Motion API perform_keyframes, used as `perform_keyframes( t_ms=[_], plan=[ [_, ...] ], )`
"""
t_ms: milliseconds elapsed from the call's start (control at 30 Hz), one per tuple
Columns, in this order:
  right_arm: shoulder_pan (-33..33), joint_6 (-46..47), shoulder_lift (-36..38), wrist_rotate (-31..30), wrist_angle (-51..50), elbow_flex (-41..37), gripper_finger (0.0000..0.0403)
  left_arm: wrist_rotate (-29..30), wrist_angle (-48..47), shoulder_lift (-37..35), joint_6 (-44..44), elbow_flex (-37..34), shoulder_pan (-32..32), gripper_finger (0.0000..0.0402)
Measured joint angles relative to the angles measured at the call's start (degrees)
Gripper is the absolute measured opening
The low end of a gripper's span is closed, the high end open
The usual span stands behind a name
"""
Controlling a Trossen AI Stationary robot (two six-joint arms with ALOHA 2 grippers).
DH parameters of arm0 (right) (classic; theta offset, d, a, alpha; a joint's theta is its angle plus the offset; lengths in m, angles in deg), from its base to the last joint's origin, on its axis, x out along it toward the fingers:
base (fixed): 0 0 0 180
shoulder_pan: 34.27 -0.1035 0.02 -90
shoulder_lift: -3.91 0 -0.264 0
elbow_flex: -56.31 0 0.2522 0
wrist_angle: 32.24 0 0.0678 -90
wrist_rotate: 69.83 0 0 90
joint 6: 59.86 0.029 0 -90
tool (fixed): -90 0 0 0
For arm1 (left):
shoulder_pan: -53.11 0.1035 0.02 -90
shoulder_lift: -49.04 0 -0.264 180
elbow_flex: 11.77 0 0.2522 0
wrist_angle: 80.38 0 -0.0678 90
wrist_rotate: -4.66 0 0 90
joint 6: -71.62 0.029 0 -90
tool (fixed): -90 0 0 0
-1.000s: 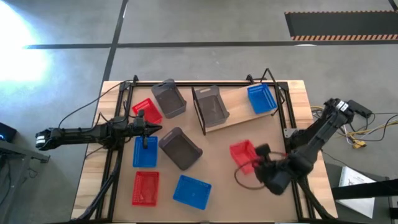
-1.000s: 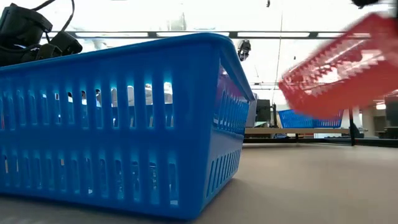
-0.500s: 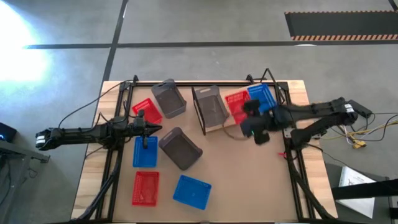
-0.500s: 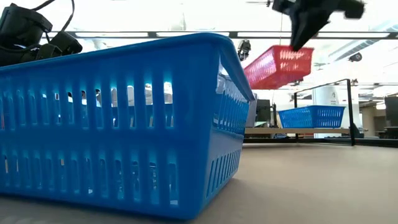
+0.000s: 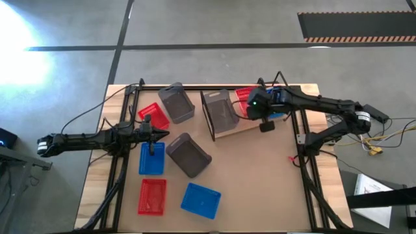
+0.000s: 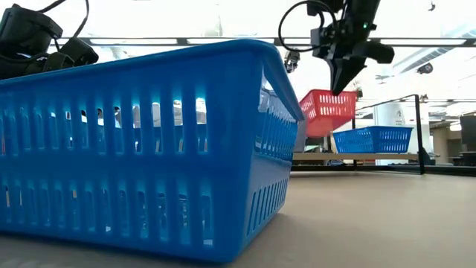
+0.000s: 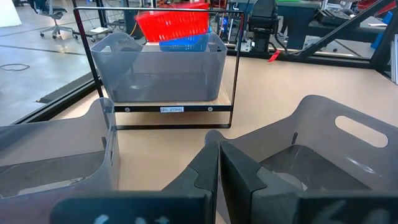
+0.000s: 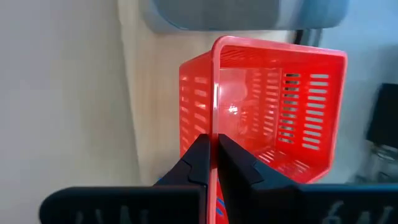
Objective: Stack baskets on shelf by color
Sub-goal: Put the bottom right red bin on the shelf, then stack the bottom blue bin on the other blue bin on the shelf
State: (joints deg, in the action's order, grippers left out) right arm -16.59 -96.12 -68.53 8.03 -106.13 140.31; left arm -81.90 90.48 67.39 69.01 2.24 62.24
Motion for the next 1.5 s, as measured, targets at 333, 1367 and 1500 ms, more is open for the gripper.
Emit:
perform_keyframes(
  t_ms=[333, 1367, 1500],
  plan=[
    [0.61, -3.93, 0.0, 0.88, 9.71, -8.65, 0.0012, 0.0, 0.0, 0.0, 0.0, 0.0, 0.02, 0.0],
    [0.08, 3.65, 0.0, -6.58, 12.35, -11.6, 0.0137, 0.02, 0.0, 0.0, -0.01, 0.0, -0.01, 0.0],
    [-1.92, 14.08, 0.02, -5.81, 7.23, -6.64, 0.0149, 0.02, 0.0, 0.0, -0.01, 0.0, 0.01, 0.0]
  ],
)
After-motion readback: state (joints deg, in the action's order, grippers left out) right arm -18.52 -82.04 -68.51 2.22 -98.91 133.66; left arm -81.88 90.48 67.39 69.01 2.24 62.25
